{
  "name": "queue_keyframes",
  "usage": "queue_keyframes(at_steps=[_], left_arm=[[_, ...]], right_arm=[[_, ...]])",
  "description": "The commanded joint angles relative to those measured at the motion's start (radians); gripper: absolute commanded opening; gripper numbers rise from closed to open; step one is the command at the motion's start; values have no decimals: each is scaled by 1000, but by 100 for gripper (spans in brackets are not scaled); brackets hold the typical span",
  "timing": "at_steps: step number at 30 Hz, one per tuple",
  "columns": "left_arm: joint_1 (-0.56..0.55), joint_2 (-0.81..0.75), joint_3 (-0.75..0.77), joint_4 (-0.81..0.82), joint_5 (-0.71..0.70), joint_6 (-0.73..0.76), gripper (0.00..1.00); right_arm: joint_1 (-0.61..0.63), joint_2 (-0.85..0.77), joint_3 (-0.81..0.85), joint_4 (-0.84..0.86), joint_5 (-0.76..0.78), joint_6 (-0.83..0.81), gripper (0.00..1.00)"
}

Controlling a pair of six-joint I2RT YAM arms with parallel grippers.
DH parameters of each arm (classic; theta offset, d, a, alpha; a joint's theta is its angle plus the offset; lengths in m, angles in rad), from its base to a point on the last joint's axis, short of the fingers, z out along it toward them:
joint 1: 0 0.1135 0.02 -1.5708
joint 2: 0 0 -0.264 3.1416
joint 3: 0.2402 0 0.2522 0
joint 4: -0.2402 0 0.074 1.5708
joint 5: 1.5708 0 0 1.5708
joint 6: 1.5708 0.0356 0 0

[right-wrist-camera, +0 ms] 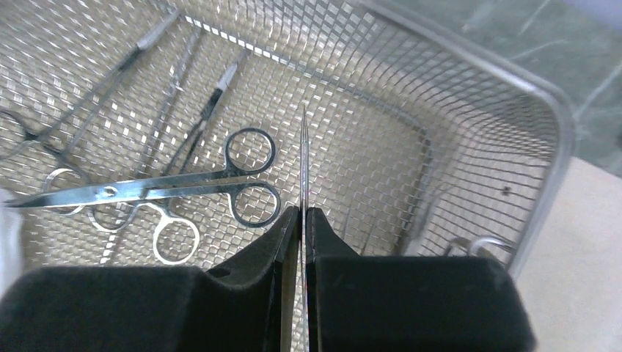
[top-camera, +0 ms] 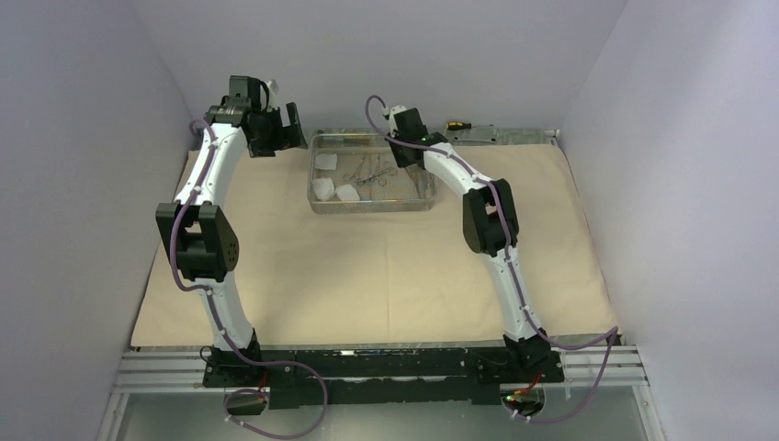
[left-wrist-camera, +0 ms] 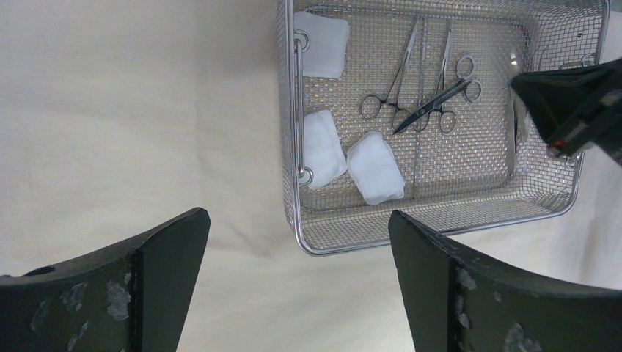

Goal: Open and lay out the surgical kit
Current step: Pick up the medical item from the container, then place the medical item in the surgical kit.

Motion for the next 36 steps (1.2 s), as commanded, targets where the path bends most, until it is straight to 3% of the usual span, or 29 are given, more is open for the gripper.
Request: queue_keyframes(at_steps=[1, 6, 14, 20, 27, 36], left_arm=[[3, -83, 9, 8, -13, -5, 98], [3, -111, -38, -2, -26, -20, 97], [4, -140, -113, -27, -43, -37, 96], [3, -134, -130, -38, -41, -43, 95], [9, -114, -121, -47, -43, -42, 94], [35, -99, -106, -50, -36, -39, 94]], right_arm=[[3, -201, 73, -11, 56, 43, 11], [1, -364, -44, -166, 147, 121, 9], [-24, -765, -547, -387, 306, 321, 9], [-64, -1019, -989, -426, 242, 496, 9], [-100, -1064, -1223, -371, 202, 550, 8], [-124, -939, -1238, -354, 225, 478, 9]])
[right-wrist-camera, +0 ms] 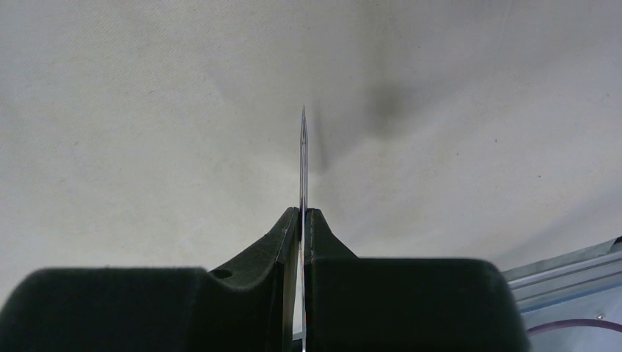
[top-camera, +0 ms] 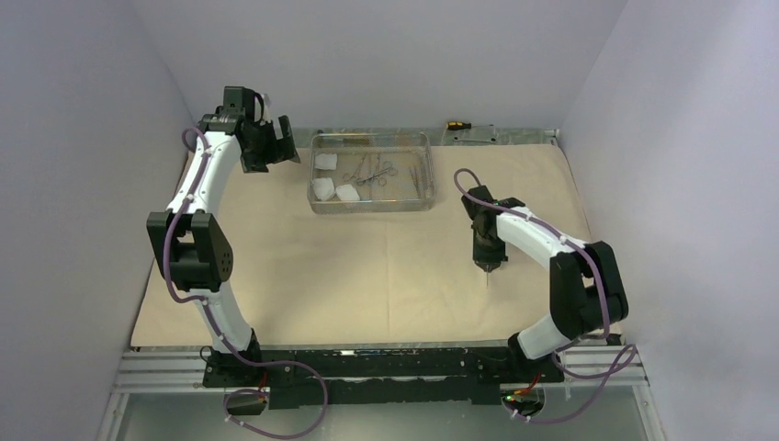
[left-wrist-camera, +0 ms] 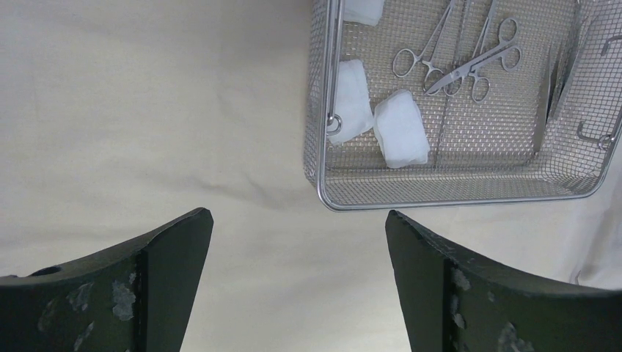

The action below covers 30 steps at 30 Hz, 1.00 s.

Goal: Open and lay out the surgical kit
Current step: Place the medical item in the surgical kit.

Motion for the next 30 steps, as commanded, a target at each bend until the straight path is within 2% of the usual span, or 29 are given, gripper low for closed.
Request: queue_keyframes(at_steps=[1, 8, 14, 18, 25, 30], left_arm=[[22, -4, 26, 2, 3, -7, 94], [51, 6, 42, -6, 10, -9, 94], [72, -2, 30, -6, 19, -10, 94], [83, -11, 23, -6, 25, -12, 94], [88, -10, 27, 1, 60, -20, 94], [88, -8, 29, 10, 84, -26, 94]], right_arm=[[-7, 62, 22, 29, 16, -37, 9], [-8, 125, 36, 13, -17, -73, 12], [-8, 187, 68, -29, -45, -81, 18], [-8, 185, 103, -65, -40, -78, 32], [-8, 134, 323, -128, -32, -54, 45], [0, 144, 501, 5, -122, -66, 48]])
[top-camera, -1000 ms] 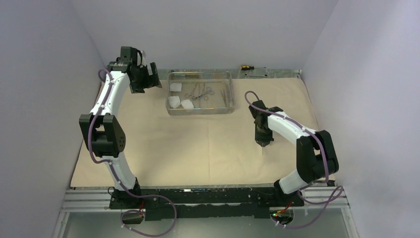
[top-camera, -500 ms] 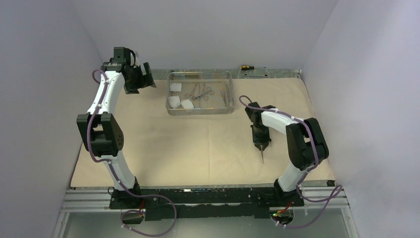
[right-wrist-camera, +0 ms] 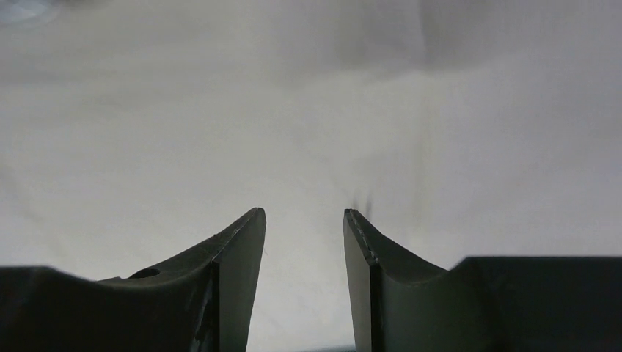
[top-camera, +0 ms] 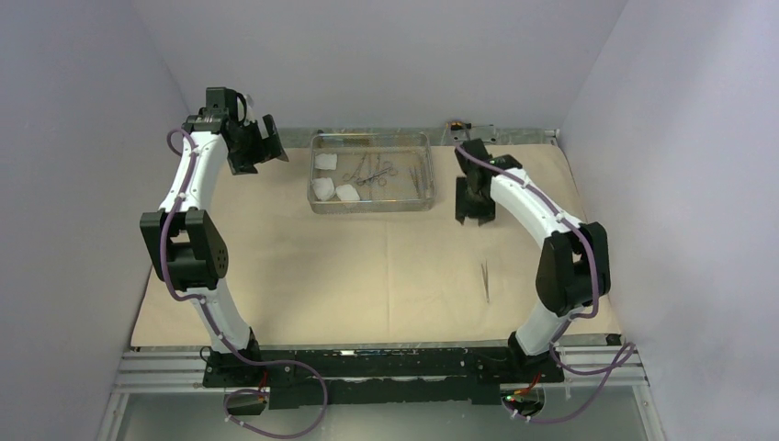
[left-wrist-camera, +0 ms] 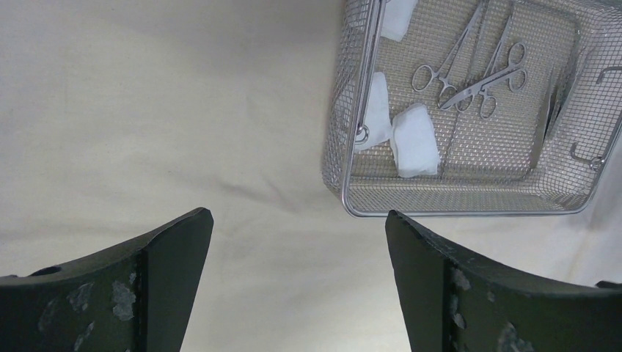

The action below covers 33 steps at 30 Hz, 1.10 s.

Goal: Open and lay out the surgical kit
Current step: Place the medical item in the surgical kit, then pick up the medical item from the container.

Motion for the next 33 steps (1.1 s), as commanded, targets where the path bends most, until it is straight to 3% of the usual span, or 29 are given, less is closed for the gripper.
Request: queue_keyframes(at_steps=[1, 7, 18, 25, 33], left_arm=[[2, -18, 25, 11, 41, -20, 94], [2, -14, 4, 7, 3, -36, 93], [7, -10, -5, 2, -27, -46, 92], [8, -1, 4, -3, -29, -43, 92], [10, 7, -1, -1, -23, -45, 92]], right_arm=[[11, -36, 146, 153, -97, -7, 49], [62, 90, 291, 428, -193, -62, 51], [165, 576, 830, 281, 47, -63, 30], [169, 680, 875, 250, 122, -60, 39], [168, 748, 881, 235, 137, -55, 38]])
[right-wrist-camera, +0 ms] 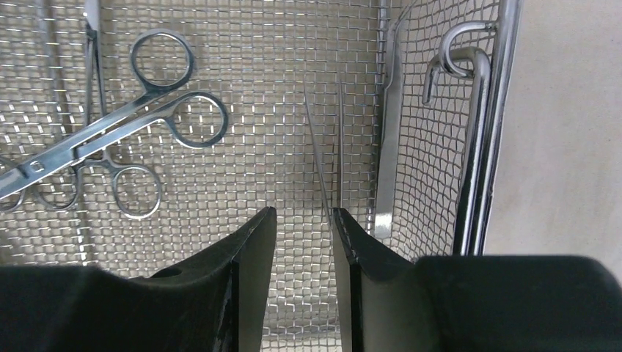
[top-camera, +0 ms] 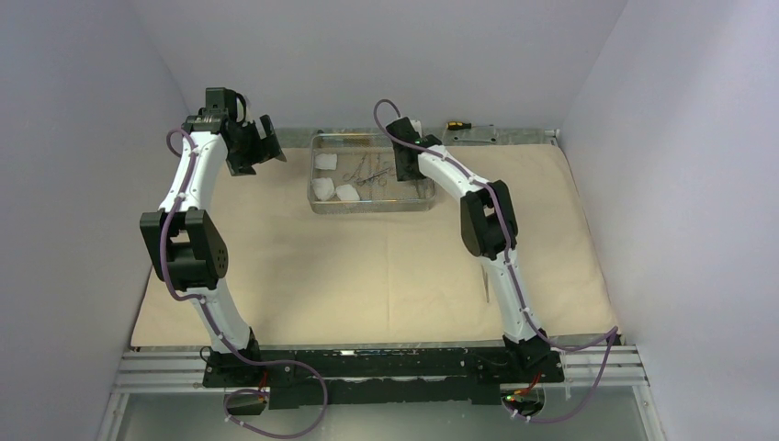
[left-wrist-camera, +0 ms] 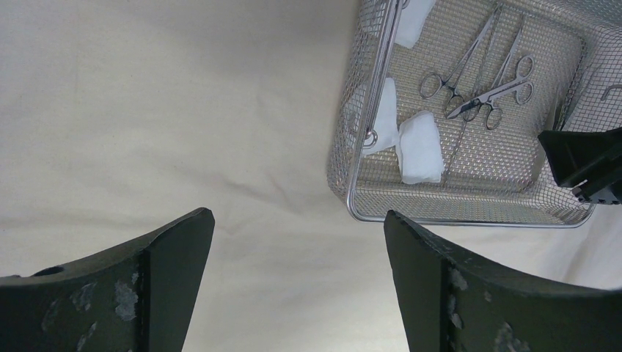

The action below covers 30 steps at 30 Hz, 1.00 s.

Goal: Open and lay out the surgical kit
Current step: Pick up the medical item from the container.

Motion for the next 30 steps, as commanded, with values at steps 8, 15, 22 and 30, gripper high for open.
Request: queue_keyframes(at_steps=[8, 15, 22, 30], left_arm=[[7, 13, 10, 8, 17, -7, 92], [6, 13, 9, 13, 32, -8, 92], [7, 16, 13, 18, 49, -9, 92], [7, 12, 21, 17, 52, -7, 92]], right_arm=[[-5, 50, 58, -12, 52, -6, 37], [-19, 54, 38, -2, 5, 17, 34], [-20, 30, 27, 36, 15, -26, 5], [-20, -40, 58, 58, 27, -69, 0]])
